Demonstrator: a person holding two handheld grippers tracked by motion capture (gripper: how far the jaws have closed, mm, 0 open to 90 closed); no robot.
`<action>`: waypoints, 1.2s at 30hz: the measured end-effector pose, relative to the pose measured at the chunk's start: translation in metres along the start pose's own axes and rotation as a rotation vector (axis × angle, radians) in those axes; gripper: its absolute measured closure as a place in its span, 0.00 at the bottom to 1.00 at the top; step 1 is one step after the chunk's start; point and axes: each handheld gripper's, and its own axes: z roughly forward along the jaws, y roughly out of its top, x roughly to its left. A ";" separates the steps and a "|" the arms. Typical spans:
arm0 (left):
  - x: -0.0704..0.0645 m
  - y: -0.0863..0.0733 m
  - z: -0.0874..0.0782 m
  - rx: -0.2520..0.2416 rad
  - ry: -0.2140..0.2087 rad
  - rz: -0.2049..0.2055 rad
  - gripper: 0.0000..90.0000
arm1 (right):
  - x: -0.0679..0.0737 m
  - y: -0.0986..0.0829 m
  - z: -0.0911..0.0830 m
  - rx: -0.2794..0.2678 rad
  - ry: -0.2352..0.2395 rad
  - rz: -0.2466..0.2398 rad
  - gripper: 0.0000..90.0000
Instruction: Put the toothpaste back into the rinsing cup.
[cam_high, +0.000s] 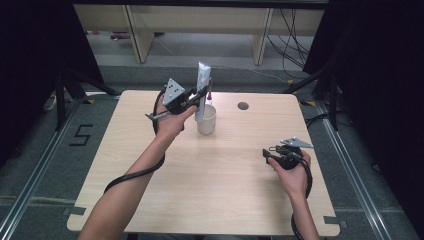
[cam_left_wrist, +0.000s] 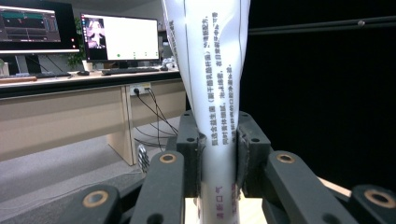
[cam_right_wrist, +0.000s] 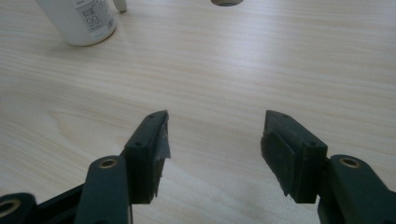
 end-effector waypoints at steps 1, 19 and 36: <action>0.000 0.001 0.002 -0.004 0.000 -0.001 0.83 | 0.000 0.000 0.000 0.000 0.001 -0.001 0.46; 0.009 -0.004 0.025 -0.013 0.024 -0.005 0.83 | 0.002 -0.001 -0.001 0.016 0.005 0.037 0.46; 0.012 -0.013 0.040 -0.005 0.035 -0.019 0.83 | 0.001 0.000 -0.001 0.017 0.008 0.035 0.46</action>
